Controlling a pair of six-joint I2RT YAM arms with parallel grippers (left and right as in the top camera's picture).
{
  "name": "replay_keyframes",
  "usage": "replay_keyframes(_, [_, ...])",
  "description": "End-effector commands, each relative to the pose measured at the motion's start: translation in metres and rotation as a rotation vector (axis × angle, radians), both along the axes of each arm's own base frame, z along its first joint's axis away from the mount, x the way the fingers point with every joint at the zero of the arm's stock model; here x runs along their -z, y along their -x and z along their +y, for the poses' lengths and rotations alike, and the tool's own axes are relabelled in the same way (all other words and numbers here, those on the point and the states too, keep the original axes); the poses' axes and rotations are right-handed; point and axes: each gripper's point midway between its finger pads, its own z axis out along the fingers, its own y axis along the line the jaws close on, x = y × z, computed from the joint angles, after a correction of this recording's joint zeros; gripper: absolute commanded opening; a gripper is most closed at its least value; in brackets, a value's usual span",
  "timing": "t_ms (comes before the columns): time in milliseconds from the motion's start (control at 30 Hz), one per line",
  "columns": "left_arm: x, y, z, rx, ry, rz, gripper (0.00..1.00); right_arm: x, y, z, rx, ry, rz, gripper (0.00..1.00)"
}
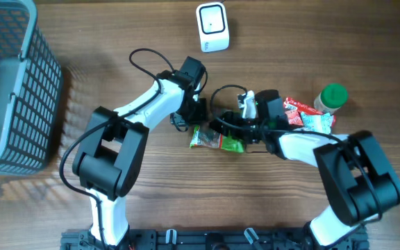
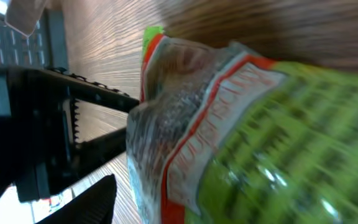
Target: Scan the item barcode
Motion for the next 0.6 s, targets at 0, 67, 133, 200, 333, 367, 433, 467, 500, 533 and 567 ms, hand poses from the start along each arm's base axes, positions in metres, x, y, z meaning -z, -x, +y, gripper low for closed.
replay_keyframes(0, [0.008, 0.022, -0.018, 0.055, 0.035, 0.061, 0.07, 0.011, 0.011, 0.011, -0.045, -0.013, 0.022, 0.54])
replay_keyframes(67, [0.008, 0.021, -0.016, 0.052, 0.031, 0.06, 0.07, 0.009, 0.009, 0.012, -0.046, -0.016, 0.008, 0.45])
replay_keyframes(133, [0.008, 0.019, -0.013, 0.072, 0.032, 0.052, 0.06, 0.009, 0.009, 0.011, -0.053, -0.011, -0.006, 0.34])
replay_keyframes(200, [0.006, 0.013, -0.006, 0.069, 0.017, 0.035, 0.04, 0.01, 0.01, 0.011, -0.06, -0.005, -0.008, 0.26])
replay_keyframes(333, [-0.016, -0.015, 0.027, -0.012, -0.038, -0.034, 0.04, 0.008, 0.015, 0.013, -0.117, -0.014, -0.036, 0.16])
replay_keyframes(367, [-0.022, -0.02, 0.033, -0.029, -0.04, -0.048, 0.04, 0.005, 0.017, 0.014, -0.135, -0.024, -0.048, 0.14])
replay_keyframes(433, [-0.038, -0.031, 0.048, -0.074, -0.032, -0.089, 0.04, -0.001, 0.017, 0.015, -0.161, -0.038, -0.078, 0.11])
replay_keyframes(467, [-0.047, -0.037, 0.057, -0.098, -0.03, -0.111, 0.04, -0.003, 0.016, 0.013, -0.155, -0.038, -0.079, 0.11])
replay_keyframes(500, [-0.056, -0.042, 0.067, -0.124, -0.036, -0.137, 0.04, -0.005, 0.014, 0.011, -0.149, -0.045, -0.079, 0.11])
replay_keyframes(533, [-0.065, -0.047, 0.079, -0.152, -0.047, -0.164, 0.04, -0.009, 0.013, 0.009, -0.151, -0.06, -0.081, 0.1])
replay_keyframes(567, [-0.074, -0.052, 0.091, -0.19, -0.059, -0.188, 0.04, -0.013, 0.012, 0.007, -0.153, -0.079, -0.08, 0.04])
